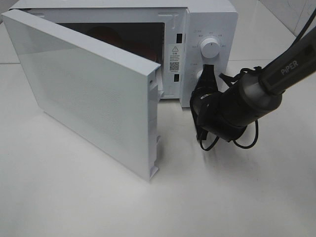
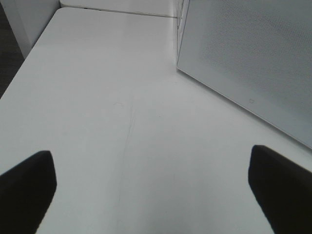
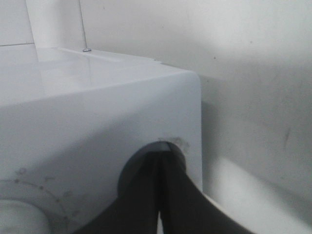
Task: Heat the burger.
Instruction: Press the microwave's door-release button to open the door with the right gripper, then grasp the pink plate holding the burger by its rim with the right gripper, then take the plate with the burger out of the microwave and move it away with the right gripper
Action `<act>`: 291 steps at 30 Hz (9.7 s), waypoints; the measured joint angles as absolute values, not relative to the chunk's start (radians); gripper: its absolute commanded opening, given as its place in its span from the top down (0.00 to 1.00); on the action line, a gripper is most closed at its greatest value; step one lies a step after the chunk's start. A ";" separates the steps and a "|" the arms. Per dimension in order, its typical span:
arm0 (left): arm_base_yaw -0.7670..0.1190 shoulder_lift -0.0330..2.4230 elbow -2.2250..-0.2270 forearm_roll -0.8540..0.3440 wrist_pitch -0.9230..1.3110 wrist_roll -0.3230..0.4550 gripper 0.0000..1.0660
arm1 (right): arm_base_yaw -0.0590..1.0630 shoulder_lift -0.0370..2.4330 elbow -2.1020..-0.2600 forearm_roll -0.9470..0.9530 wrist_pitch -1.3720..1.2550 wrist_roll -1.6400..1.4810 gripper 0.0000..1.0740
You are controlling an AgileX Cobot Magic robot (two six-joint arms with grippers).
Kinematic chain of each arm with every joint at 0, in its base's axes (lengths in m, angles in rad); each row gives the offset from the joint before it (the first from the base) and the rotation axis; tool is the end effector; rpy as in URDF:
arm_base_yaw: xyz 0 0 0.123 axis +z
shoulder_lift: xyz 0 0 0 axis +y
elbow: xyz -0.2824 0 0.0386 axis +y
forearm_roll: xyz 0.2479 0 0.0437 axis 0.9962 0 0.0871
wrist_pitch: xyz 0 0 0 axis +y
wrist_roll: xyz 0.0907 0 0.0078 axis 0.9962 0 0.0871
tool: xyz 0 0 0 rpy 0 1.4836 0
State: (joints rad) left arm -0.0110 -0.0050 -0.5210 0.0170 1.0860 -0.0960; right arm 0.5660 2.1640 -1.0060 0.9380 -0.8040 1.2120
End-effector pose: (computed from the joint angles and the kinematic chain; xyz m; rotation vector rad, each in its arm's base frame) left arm -0.0091 0.0015 0.2809 -0.0881 2.0419 -0.0466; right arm 0.3606 0.1665 0.0891 1.6456 1.3458 0.9566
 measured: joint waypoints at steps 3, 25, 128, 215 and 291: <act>-0.011 -0.005 -0.521 0.017 1.086 -0.096 0.06 | 0.566 2.164 -1.006 0.939 -0.802 1.212 1.00; -0.011 -0.005 -0.521 0.017 1.086 -0.096 0.06 | 0.568 2.127 -0.924 0.832 -0.850 1.223 1.00; -0.011 -0.005 -0.521 0.017 1.086 -0.096 0.06 | 0.472 1.617 -1.072 -0.049 0.525 -1.401 0.37; -0.011 -0.005 -0.521 0.017 1.086 -0.096 0.06 | 0.621 2.352 -1.842 -0.178 0.397 -1.116 0.27; -0.011 -0.005 -0.521 0.017 1.085 -0.096 0.06 | 0.626 2.043 -1.446 -0.024 0.305 -1.492 1.00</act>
State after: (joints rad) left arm -0.0110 -0.0050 -0.5210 0.0170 1.0850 -0.0960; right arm 0.6260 2.0430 -1.4460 -0.0240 0.3050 -1.4920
